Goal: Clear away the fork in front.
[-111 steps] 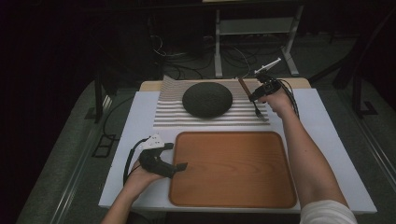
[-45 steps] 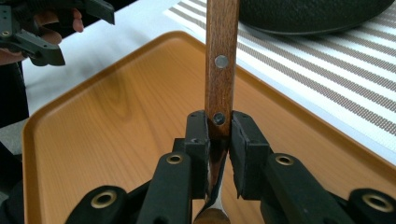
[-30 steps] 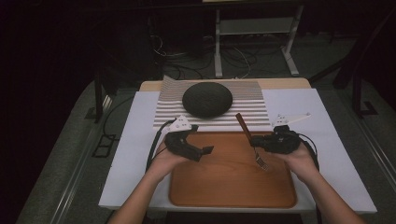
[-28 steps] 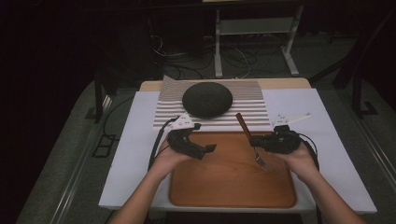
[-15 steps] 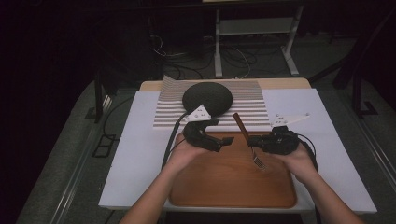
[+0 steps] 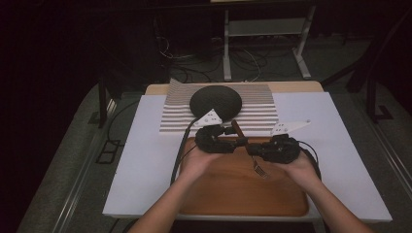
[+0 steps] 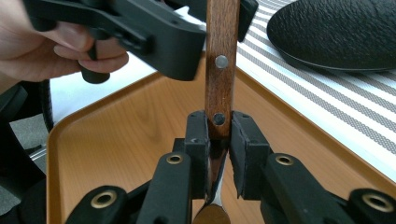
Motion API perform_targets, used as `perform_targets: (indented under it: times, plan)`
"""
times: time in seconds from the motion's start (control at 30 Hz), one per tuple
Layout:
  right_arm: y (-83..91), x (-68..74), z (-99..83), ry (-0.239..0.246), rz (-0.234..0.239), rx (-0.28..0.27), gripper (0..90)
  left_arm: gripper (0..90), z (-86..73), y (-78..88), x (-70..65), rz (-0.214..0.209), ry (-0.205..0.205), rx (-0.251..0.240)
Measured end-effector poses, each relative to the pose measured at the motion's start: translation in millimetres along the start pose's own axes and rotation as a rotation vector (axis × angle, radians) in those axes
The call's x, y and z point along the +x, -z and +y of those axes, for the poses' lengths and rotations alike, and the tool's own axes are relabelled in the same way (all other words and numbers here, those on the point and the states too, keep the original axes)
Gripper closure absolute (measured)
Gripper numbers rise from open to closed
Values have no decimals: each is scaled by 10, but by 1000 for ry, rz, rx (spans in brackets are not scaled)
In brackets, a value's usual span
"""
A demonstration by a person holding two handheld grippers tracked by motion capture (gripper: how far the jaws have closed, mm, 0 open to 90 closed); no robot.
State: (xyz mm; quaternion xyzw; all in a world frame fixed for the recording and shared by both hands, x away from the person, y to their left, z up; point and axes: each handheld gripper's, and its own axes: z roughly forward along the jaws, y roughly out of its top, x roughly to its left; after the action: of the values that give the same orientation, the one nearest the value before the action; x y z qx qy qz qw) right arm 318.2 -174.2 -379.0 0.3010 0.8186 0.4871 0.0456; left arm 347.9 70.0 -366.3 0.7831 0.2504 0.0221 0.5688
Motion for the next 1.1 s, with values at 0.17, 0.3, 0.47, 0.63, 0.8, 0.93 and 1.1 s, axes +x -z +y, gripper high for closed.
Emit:
perform_targets:
  times: [0.17,0.3,0.47,0.63,0.8,0.93,1.1]
  plan:
    - [-30,31,6,4,0,-3,768,572,-11,2,15,-3,30,-18]
    - [-35,45,28,0,-1,-14,768,615,-18,3,3,-9,37,-21]
    - [-52,70,60,1,-5,-24,768,680,-14,15,7,-17,41,-33]
    - [-68,92,71,3,-5,-25,768,724,-11,19,3,-42,55,-41]
    - [-83,118,86,10,-6,-22,768,760,-5,31,0,-72,63,-46]
    - [-102,133,96,14,-4,-25,768,768,2,56,13,-81,62,-41]
    - [-96,125,92,14,9,-38,683,782,10,67,25,-79,55,-26]
